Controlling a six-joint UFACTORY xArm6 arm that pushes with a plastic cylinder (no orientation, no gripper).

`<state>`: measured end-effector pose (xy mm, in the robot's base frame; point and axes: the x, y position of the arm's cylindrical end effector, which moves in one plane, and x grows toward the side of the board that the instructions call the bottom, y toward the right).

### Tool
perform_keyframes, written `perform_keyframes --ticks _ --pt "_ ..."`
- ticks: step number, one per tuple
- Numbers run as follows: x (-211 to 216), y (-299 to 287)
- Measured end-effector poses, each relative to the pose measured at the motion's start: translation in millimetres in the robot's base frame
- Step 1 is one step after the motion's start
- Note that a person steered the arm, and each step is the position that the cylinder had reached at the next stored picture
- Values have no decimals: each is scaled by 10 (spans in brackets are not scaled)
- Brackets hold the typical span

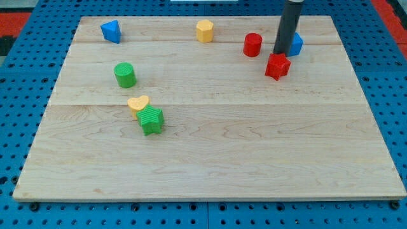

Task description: Nudge the blue cube a bit up

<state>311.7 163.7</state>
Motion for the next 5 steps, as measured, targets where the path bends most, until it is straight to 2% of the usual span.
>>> perform_keyframes --ticks 2,3,4,5 --pt "-291 246" --pt "-86 263" --pt "31 652" --pt "-114 698"
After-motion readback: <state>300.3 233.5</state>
